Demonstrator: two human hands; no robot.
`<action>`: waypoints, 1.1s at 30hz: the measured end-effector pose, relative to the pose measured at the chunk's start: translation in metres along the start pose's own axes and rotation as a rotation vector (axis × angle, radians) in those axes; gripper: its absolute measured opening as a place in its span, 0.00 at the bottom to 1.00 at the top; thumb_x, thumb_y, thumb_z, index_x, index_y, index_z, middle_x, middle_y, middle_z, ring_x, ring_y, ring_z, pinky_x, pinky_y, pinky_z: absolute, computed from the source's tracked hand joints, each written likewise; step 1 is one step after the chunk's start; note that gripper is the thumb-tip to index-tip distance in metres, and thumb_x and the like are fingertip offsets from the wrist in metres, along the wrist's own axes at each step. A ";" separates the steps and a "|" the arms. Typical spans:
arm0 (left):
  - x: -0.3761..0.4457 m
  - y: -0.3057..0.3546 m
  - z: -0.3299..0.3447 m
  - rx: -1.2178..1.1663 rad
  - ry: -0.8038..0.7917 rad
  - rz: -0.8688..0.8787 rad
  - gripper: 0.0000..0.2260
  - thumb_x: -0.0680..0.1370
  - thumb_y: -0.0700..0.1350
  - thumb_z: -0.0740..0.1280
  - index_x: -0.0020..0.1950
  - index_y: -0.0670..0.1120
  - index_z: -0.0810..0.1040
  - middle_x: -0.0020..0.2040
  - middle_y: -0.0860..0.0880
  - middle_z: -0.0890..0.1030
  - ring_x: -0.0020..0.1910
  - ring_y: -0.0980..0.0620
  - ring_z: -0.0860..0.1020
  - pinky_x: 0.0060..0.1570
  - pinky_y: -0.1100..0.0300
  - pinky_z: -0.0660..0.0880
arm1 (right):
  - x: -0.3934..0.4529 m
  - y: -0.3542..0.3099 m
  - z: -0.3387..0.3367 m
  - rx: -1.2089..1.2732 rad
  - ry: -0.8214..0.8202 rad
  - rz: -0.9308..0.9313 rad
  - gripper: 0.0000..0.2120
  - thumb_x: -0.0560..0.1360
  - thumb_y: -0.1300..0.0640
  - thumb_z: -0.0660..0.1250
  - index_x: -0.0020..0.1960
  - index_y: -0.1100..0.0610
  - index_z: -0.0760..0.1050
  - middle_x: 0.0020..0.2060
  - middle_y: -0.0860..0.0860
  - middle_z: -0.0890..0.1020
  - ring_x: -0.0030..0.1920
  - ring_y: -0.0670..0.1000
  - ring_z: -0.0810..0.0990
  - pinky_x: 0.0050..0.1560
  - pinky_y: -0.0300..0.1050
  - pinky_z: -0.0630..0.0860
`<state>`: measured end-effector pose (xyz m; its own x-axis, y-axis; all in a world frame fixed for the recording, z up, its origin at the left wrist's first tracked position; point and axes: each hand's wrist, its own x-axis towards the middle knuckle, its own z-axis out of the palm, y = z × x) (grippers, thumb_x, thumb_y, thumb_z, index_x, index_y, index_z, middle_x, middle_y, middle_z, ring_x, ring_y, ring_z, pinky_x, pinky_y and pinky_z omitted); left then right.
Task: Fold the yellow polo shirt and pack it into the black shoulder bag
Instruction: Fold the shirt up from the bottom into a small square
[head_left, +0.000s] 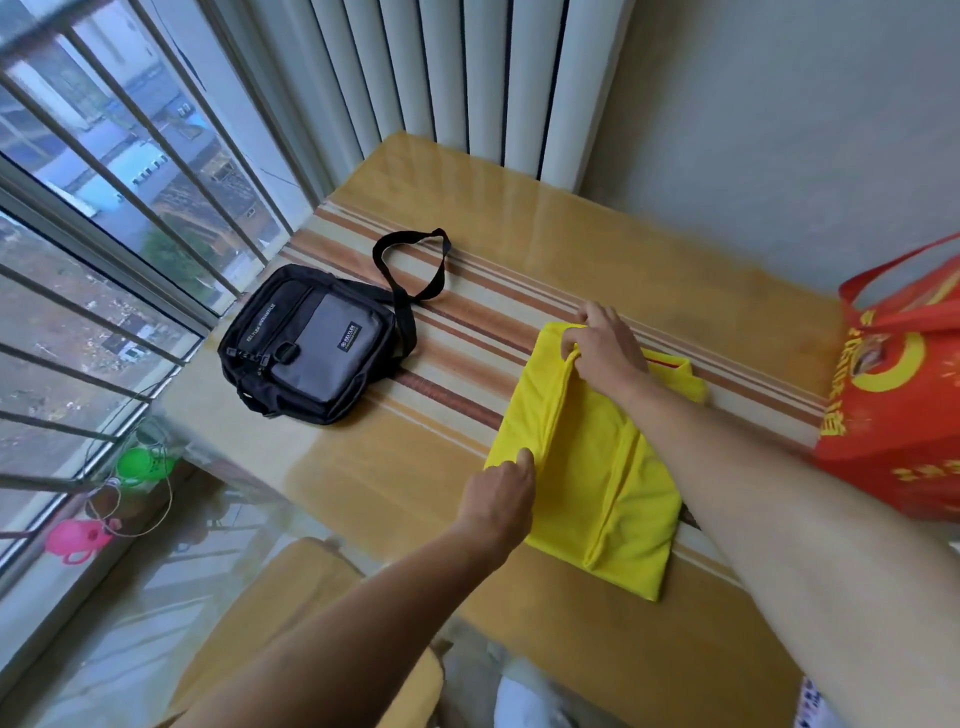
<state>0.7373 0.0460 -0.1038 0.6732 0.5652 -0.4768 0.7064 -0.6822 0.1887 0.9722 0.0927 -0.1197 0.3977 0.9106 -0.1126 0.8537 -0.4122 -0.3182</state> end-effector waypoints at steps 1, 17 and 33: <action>0.001 0.003 0.003 -0.004 -0.016 -0.011 0.16 0.77 0.34 0.59 0.64 0.41 0.65 0.48 0.41 0.79 0.46 0.35 0.80 0.33 0.50 0.67 | -0.002 0.002 0.002 -0.013 0.017 -0.007 0.16 0.70 0.69 0.63 0.38 0.49 0.79 0.57 0.51 0.72 0.59 0.58 0.72 0.55 0.51 0.71; 0.017 -0.011 0.013 -0.175 -0.230 0.019 0.17 0.73 0.45 0.63 0.60 0.43 0.69 0.58 0.44 0.74 0.57 0.38 0.77 0.52 0.45 0.76 | -0.091 -0.023 0.041 -0.068 -0.202 -0.032 0.26 0.75 0.67 0.57 0.72 0.57 0.67 0.68 0.53 0.71 0.68 0.57 0.69 0.64 0.53 0.70; -0.015 -0.049 0.013 -0.684 -0.145 -0.522 0.20 0.72 0.50 0.72 0.54 0.36 0.80 0.47 0.38 0.84 0.47 0.40 0.83 0.42 0.54 0.78 | -0.272 0.015 0.041 0.409 -0.041 0.909 0.15 0.78 0.48 0.66 0.54 0.60 0.69 0.46 0.58 0.79 0.52 0.61 0.80 0.42 0.49 0.70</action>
<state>0.6897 0.0652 -0.1172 0.2252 0.6318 -0.7417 0.9245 0.1018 0.3673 0.8634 -0.1600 -0.1327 0.8242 0.2576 -0.5043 0.0461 -0.9181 -0.3936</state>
